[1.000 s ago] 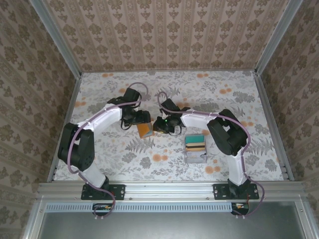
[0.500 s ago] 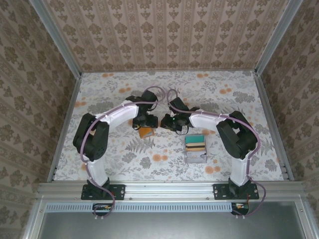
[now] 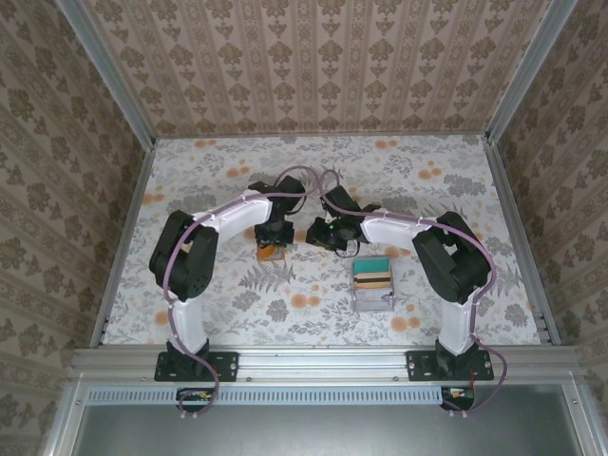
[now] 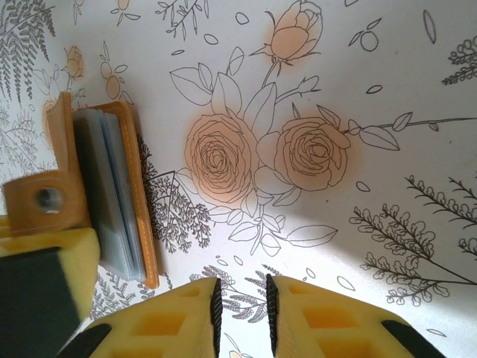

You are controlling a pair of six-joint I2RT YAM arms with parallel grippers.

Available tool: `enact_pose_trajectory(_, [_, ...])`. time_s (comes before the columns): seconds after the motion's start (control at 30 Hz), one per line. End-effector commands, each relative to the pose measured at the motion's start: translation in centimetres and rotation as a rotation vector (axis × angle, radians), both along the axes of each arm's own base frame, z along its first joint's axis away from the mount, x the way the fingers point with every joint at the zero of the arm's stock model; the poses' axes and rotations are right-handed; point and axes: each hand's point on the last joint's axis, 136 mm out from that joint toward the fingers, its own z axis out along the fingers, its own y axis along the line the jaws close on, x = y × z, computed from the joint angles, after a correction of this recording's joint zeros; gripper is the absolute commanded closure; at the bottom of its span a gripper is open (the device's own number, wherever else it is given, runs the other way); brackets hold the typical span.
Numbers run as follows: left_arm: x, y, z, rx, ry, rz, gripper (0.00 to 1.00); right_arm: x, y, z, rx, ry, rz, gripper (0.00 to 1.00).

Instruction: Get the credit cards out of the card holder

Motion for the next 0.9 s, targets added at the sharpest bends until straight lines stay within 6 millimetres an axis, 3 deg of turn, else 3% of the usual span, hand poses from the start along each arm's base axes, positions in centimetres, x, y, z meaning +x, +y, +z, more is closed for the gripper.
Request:
enact_pose_trajectory(0.0, [-0.1, -0.6, 1.7, -0.065, -0.052, -0.018, 0.94, 0.0, 1.0, 1.1, 0.037, -0.017, 0.025, 0.73])
enact_pose_trajectory(0.13, [0.0, -1.4, 3.4, -0.232, -0.120, 0.007, 1.00, 0.1, 1.8, 1.4, 0.052, -0.016, 0.050, 0.72])
enact_pose_trajectory(0.3, [0.3, -0.3, 4.6, -0.439, -0.188, 0.092, 1.00, 0.2, 2.3, 1.3, 0.059, -0.007, 0.061, 0.70])
enact_pose_trajectory(0.47, [-0.6, 1.8, 2.8, -0.507, -0.180, 0.157, 1.00, 0.4, 2.4, 1.2, 0.051, -0.001, 0.068, 0.70])
enact_pose_trajectory(0.5, [-0.4, 3.2, 2.3, -0.510, -0.183, 0.201, 1.00, 0.4, 2.5, 1.1, 0.050, 0.003, 0.071, 0.70])
enact_pose_trajectory(0.7, [-1.6, 6.4, 0.9, -0.526, -0.177, 0.284, 1.00, 0.4, 3.4, 1.1, 0.057, 0.011, 0.096, 0.69])
enact_pose_trajectory(0.87, [-2.2, 7.3, 0.3, -0.514, -0.155, 0.276, 1.00, 0.5, 4.7, 1.1, 0.076, 0.016, 0.123, 0.68])
